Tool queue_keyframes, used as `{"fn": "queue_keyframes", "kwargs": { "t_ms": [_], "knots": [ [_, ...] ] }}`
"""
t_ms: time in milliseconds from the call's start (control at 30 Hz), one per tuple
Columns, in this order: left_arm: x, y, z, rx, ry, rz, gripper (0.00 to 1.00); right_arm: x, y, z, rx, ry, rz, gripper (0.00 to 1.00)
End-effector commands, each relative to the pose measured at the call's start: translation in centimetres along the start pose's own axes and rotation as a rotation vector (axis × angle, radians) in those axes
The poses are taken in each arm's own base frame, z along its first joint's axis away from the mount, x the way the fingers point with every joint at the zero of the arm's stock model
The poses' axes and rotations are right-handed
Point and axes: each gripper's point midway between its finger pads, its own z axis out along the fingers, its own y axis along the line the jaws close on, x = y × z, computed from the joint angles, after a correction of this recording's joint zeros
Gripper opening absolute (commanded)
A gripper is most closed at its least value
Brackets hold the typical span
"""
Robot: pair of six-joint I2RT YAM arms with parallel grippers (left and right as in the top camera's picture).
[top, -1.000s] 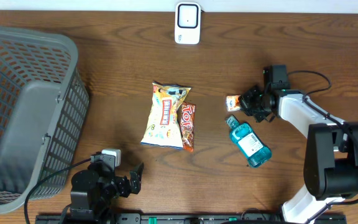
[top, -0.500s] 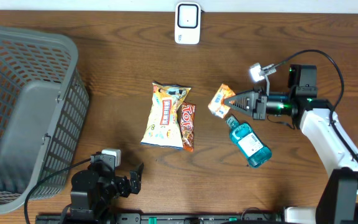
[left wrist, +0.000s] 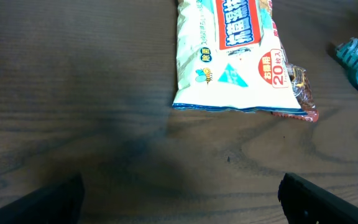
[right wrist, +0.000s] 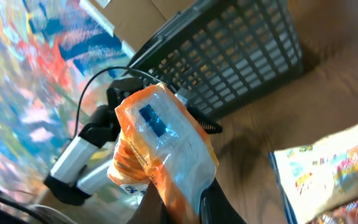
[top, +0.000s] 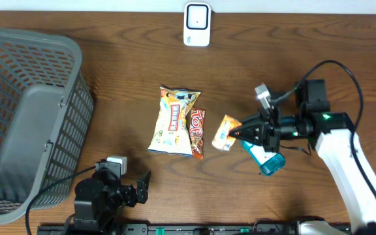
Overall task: Scan the item barcode
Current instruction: 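Grasp the orange box with the right gripper and lift it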
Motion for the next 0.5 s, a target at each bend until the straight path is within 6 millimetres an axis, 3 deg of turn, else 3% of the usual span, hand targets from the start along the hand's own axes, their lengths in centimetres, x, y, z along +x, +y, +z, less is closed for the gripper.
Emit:
{"fn": "queue_keyframes", "kwargs": {
  "t_ms": [0,467],
  "knots": [
    [1.1,0.2,0.0,-0.005,0.04,-0.013,1.0,-0.3,1.6,0.0,0.006,0.008,-0.136,0.01],
    [1.1,0.2,0.0,-0.005,0.04,-0.012,1.0,2.7,0.2,-0.4,0.158,0.132,-0.007,0.01]
  ]
}}
